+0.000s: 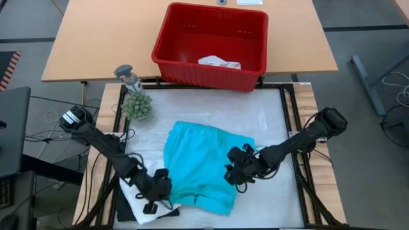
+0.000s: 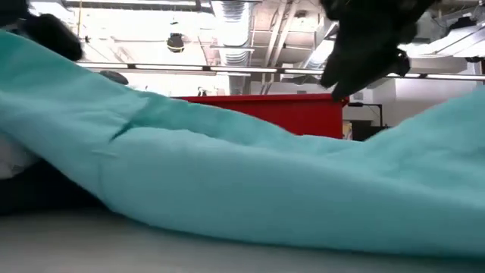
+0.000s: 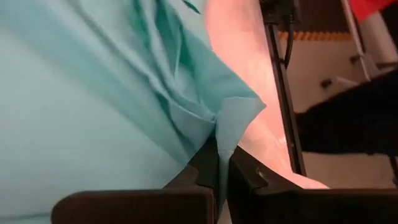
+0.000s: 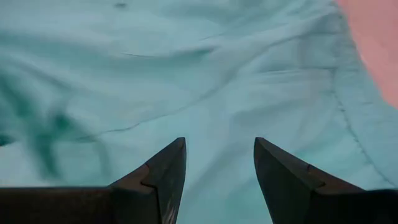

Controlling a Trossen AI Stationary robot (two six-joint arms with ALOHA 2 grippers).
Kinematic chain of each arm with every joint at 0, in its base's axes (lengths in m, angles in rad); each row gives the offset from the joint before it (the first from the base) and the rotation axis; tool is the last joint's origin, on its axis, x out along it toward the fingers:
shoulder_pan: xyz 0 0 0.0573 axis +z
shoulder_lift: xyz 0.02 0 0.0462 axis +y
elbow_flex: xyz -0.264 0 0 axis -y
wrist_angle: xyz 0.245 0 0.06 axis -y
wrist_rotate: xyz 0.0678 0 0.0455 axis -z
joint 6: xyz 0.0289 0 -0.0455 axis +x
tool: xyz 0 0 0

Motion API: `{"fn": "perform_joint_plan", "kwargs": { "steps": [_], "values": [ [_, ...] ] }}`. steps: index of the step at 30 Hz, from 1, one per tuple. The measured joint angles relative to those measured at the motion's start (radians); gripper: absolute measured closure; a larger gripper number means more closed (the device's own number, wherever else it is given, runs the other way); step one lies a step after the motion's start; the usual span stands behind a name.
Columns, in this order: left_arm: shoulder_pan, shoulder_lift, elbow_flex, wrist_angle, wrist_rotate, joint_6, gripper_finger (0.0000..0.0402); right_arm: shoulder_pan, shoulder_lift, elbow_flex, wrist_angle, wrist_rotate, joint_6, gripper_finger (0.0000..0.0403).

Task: Fold Laundry from Bin
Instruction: Fold the blue shorts

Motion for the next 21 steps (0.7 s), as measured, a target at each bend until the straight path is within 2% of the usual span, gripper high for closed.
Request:
{"fn": "perform_joint_plan", "kwargs": {
  "steps": [2, 4, 7, 9, 13, 17, 21],
  "values": [
    [-0.039, 0.000, -0.001, -0.004, -0.078, -0.038, 0.0401, -0.020, 0.029, 0.000, 0.010, -0.007, -0.004, 0.0191],
    [-0.069, 0.000, -0.001, -0.004, -0.146, -0.059, 0.0401, -0.030, 0.067, 0.000, 0.090, -0.042, -0.051, 0.0191],
    [-0.097, 0.000, -0.001, -0.004, -0.193, -0.074, 0.0401, -0.026, 0.134, 0.000, 0.345, -0.199, -0.250, 0.0191],
    [-0.103, 0.000, -0.001, -0.005, -0.208, -0.094, 0.0401, -0.018, 0.184, 0.015, 0.483, -0.299, -0.309, 0.0191],
    [-0.108, 0.000, -0.001, -0.008, -0.209, -0.113, 0.0401, -0.004, 0.264, 0.107, 0.460, -0.321, -0.287, 0.0191],
    [-0.108, 0.000, -0.001, -0.010, -0.213, -0.096, 0.0401, 0.002, 0.350, 0.217, 0.457, -0.296, -0.382, 0.0191],
    [-0.108, 0.000, -0.001, -0.014, -0.210, -0.089, 0.0401, 0.005, 0.451, 0.350, 0.375, -0.366, -0.451, 0.0191]
  ]
}}
